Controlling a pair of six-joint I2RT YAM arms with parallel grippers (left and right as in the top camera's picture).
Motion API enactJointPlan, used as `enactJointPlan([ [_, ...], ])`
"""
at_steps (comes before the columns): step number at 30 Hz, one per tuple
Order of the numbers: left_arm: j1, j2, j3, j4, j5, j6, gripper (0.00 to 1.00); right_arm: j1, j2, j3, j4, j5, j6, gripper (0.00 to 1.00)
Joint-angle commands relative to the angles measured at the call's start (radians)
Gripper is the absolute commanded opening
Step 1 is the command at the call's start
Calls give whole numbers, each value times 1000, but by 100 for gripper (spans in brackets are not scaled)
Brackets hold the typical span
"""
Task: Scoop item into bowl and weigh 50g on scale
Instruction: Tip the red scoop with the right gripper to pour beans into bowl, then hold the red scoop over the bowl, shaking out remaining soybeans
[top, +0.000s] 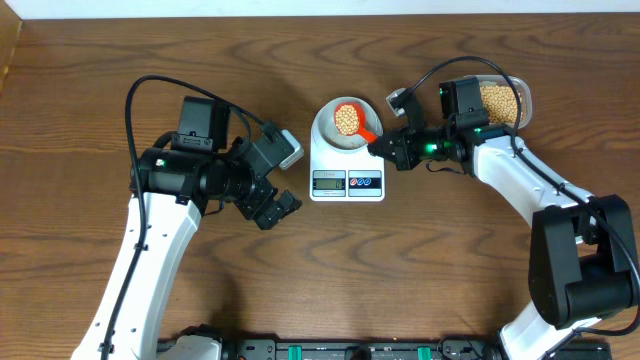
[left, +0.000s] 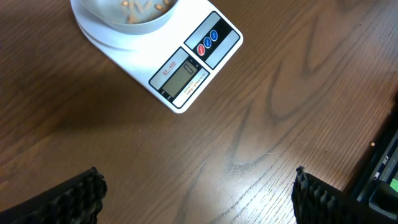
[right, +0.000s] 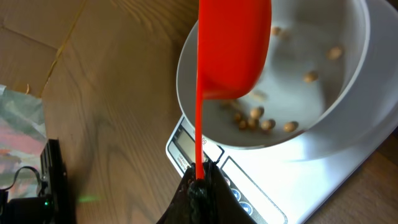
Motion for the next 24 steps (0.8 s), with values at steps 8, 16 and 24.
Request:
enactJointPlan([
  [8,5,-14,13,-6,-10,13,98,0,-22,78,-110,27,-114,1],
  [16,5,-14,13,-6,-10,13,97,16,-22,97,-151,83,-156,1],
  [24,5,-14,13,-6,-10,13,98,24,-22,98,-151,95,-158,1],
])
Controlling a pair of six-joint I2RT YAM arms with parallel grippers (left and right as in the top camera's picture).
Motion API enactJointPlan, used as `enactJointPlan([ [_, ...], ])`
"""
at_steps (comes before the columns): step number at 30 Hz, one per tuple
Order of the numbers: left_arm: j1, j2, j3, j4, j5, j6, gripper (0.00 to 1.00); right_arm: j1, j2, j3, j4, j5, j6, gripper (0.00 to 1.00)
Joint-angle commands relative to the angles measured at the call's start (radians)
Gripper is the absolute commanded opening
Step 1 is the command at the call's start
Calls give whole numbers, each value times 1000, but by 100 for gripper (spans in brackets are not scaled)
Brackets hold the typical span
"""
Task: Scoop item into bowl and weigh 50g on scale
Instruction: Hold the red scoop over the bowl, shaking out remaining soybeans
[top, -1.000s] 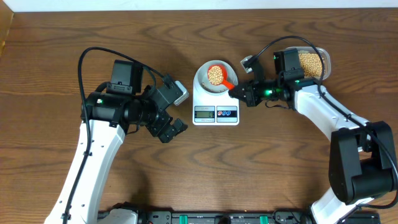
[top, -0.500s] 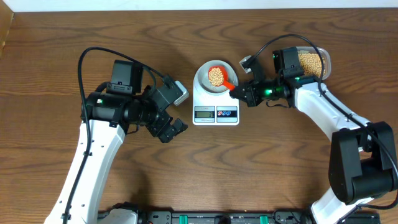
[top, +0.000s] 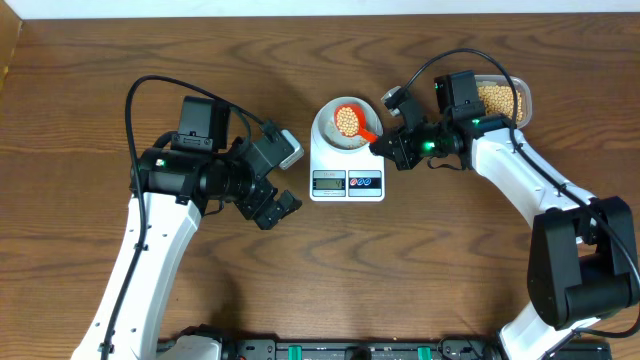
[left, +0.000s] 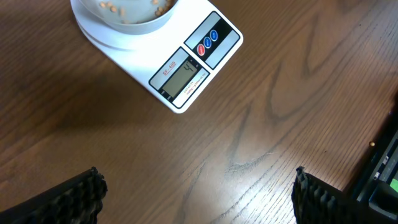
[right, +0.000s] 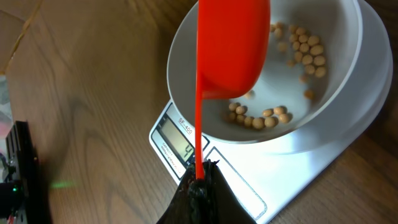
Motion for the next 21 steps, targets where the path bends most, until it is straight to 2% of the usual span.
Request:
enactJointPlan([
  [1,5,-14,14,-6,-10,13,98,6,-21,25,-1,1,-24,1],
  [21,5,-14,13,-6,-10,13,98,6,-23,71,-55,32,-25,1],
])
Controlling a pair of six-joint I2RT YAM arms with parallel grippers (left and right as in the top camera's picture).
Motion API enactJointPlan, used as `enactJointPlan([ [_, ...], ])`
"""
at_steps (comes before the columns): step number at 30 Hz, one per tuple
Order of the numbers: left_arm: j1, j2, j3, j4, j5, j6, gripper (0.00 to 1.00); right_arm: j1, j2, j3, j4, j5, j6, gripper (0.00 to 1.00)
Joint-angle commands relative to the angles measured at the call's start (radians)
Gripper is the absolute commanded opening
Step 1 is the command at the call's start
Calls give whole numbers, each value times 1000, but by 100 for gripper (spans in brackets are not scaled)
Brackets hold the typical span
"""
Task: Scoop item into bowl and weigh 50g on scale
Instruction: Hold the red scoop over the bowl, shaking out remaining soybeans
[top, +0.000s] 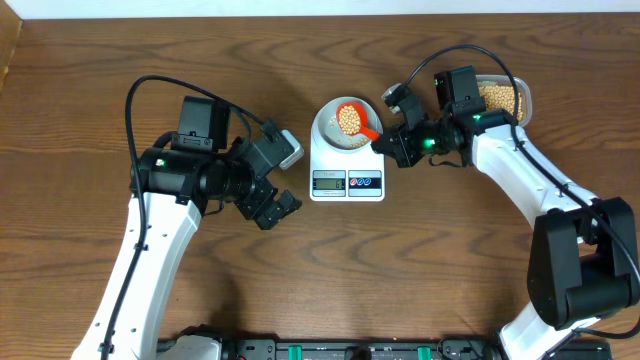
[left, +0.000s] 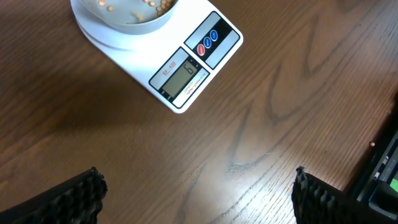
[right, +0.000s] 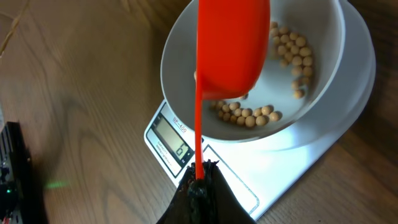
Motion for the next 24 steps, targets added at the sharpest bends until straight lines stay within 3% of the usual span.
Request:
enactJointPlan([
  [1,5,-14,13,-6,-10,13,98,4,-23,35,-3,2,-17,1],
  [24,5,-14,13,-6,-10,13,98,4,-23,45,-8,60,-51,1],
])
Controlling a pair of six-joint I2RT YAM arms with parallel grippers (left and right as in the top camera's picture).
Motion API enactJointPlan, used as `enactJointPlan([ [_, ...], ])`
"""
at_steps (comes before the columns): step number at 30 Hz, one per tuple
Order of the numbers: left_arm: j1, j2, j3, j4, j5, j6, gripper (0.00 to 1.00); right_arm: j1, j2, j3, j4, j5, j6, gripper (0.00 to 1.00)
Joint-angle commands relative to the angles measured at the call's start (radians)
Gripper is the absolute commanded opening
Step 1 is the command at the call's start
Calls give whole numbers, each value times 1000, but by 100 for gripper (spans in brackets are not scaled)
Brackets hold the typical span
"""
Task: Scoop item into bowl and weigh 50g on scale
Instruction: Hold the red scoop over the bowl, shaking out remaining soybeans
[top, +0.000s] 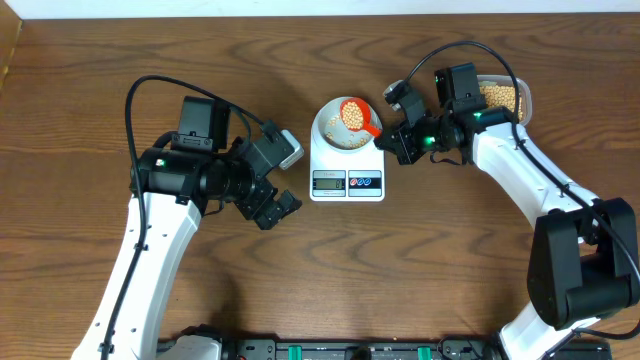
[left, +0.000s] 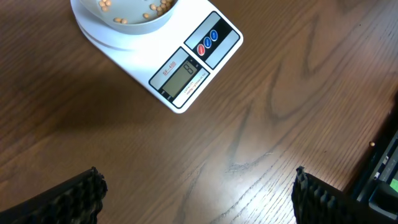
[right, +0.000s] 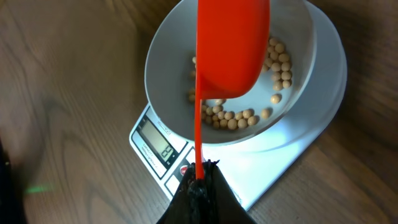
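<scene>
A white scale (top: 347, 180) with a grey display (left: 181, 76) carries a white bowl (top: 329, 135) holding a thin layer of tan beans (right: 233, 117). My right gripper (right: 199, 176) is shut on the thin handle of a red scoop (right: 232, 46), whose cup hangs over the bowl with beans in it (top: 355, 114). My left gripper (left: 198, 193) is open over bare wood in front of the scale, left of it in the overhead view (top: 270, 207).
A clear container of beans (top: 503, 98) stands at the back right, behind my right arm. Cables loop over both arms. The table's front edge carries a black rail (top: 330, 350).
My right gripper has lifted the scoop a little and shifted it toward the back right of the bowl. More beans lie in the bowl. The left arm has not moved.
The scoop was held over the bowl with only a few beans below it. At each later moment more beans lay in the bowl and the display reading had changed. My left gripper stayed open in front of the scale throughout.
</scene>
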Motion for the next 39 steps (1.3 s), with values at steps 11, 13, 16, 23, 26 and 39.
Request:
enactJointPlan([
  [11,5,-14,13,-6,-10,13,98,5,-23,29,-24,79,-101,1],
  [13,5,-14,13,-6,-10,13,98,5,-23,29,-23,82,-113,1],
  [16,5,-14,13,-6,-10,13,98,5,-23,29,-22,82,-134,1],
  [23,5,-14,13,-6,-10,13,98,5,-23,29,-8,82,-134,1],
  [26,5,-14,13,-6,-10,13,98,5,-23,29,3,82,-134,1],
  [39,5,-14,13,-6,-9,13,98,5,-23,29,3,82,-134,1],
])
